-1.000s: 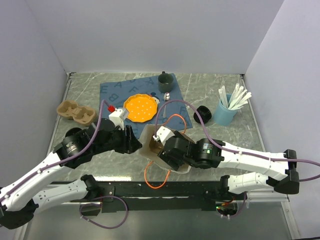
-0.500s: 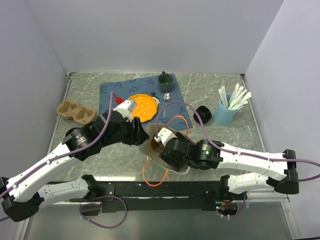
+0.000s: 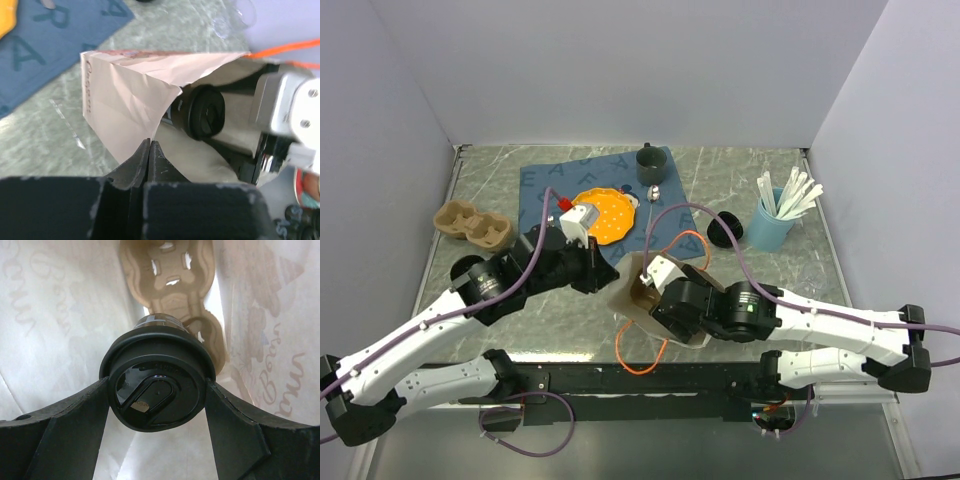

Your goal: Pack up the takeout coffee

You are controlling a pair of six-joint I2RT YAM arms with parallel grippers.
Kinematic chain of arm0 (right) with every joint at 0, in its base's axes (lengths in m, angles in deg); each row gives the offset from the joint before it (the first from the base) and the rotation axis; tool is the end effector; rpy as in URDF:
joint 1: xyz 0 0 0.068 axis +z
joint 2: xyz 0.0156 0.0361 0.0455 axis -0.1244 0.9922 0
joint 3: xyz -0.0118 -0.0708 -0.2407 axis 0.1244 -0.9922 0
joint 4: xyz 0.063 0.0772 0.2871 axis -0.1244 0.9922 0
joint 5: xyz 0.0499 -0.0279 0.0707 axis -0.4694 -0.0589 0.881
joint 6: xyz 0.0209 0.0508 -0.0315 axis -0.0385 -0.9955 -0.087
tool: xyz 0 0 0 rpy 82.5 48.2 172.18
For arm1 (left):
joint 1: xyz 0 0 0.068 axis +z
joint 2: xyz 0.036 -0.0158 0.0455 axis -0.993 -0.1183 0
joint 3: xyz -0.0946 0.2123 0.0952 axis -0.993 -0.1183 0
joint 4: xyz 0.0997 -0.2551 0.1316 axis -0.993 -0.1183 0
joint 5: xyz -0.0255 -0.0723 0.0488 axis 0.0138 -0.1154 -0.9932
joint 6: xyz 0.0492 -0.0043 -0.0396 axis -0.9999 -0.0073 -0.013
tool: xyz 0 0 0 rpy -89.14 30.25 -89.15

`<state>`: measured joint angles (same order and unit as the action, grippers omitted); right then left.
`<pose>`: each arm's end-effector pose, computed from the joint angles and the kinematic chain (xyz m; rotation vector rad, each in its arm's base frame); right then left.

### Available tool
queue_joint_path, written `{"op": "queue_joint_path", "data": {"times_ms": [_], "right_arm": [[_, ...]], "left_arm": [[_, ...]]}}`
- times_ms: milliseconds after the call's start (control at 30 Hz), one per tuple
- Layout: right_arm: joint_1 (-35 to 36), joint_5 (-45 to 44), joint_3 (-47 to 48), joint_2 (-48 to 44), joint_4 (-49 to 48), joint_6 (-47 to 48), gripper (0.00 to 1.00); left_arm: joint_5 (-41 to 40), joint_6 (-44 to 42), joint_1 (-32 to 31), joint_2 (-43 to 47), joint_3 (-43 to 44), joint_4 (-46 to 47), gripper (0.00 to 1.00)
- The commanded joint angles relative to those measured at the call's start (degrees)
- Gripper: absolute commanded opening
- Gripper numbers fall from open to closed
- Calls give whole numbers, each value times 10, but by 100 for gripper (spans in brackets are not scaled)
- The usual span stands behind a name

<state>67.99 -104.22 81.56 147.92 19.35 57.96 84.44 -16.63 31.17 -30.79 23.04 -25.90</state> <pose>0.0877 0.2508 0.2778 -1.1547 2.1549 0.0970 0.1641 -0.2115 0.3479 0.3060 2.1660 -0.9476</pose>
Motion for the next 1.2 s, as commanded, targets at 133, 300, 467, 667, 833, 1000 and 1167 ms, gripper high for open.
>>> {"op": "queue_joint_path", "data": {"times_ms": [133, 300, 467, 667, 833, 1000, 1167], "right_arm": [[2, -33, -15, -48, 9, 67, 38], [0, -29, -13, -66, 14, 84, 38], [-1, -16, -14, -64, 9, 85, 38], [-6, -12, -31, -74, -24, 172, 39], [-13, -1, -36, -65, -8, 207, 39], [-14, 32, -39, -66, -1, 209, 39], [-14, 36, -15, -52, 2, 207, 39]], "left_arm": [[85, -32, -4, 41, -94, 177, 1], [80, -67, -5, 28, -80, 214, 1], [99, -71, -10, 25, -87, 216, 1], [96, -91, -11, 55, -110, 209, 1], [117, -85, -12, 63, -137, 213, 1], [128, -71, -17, 85, -158, 223, 1], [131, -71, -18, 90, -145, 213, 1]]}}
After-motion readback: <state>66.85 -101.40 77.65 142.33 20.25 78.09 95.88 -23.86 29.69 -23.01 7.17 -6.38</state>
